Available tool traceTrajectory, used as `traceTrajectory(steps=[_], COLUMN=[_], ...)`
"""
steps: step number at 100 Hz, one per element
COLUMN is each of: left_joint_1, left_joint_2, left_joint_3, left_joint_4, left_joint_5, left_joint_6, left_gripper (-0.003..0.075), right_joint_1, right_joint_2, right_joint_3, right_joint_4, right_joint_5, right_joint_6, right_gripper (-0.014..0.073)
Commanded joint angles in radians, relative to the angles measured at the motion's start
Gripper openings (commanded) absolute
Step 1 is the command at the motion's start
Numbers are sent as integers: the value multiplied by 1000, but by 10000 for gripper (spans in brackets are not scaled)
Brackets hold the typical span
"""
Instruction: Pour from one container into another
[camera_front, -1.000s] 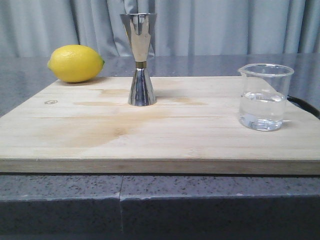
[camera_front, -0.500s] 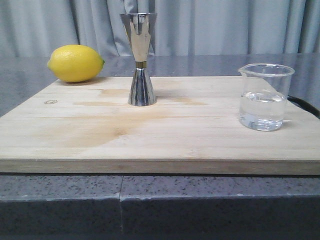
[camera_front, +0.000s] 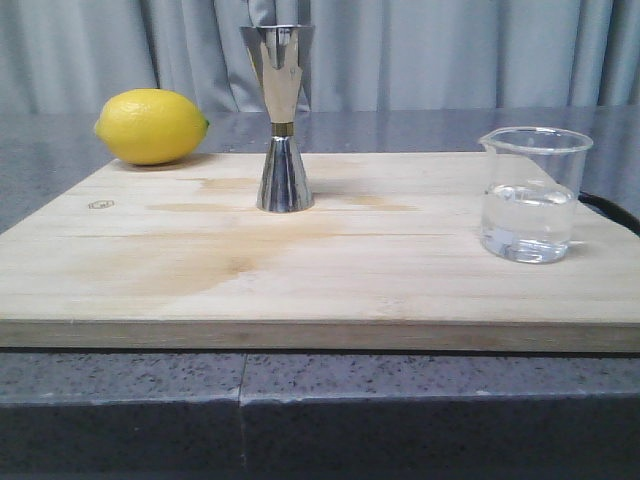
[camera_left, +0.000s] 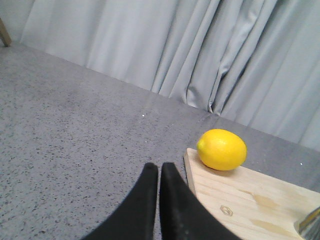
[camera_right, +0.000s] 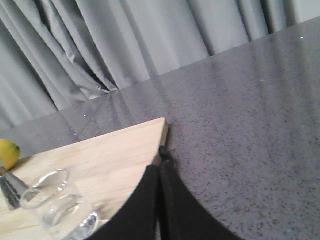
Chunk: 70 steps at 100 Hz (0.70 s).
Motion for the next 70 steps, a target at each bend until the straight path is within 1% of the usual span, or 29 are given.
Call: traceTrajectory(steps=[1,10,19,35,44,47,61,68,70], left_joint_1=[-29,-70,-127,-253,-336,-369,-492,-542,-551], left_joint_2=[101,220,348,560,661,691,829,893,912], left_joint_3=[-121,-216,-293,-370,-401,-410,-443,-459,-465], left_joint_4=[-27,-89,-186,-297,-319,-319,-319,-317,-317], left_joint_5=[4,59,91,64,35,25,-64,-110,-123], left_joint_6=[76,229,382,619,711,729,813,854,860], left_gripper=[-20,-19,-19,-19,-19,-19,-15,10,23], right_joint_1=[-4,-4,-4,-4,-4,-4,-4,-4,-4], right_joint_2=[74,162,249,378,443,462,540,561,564], right_joint_3=[-104,-177,-238,-305,-334,-341,-361,-361,-361], right_joint_4=[4,4,6,68,76,76,110,142,149], right_joint_5=[41,125,151,113,126,146,218,219,219], right_joint_6=[-31,-83,-95,-95,-98,-116,-290,-366,-384], right_gripper=[-71,-71,-48,79,93,93,94,106,121])
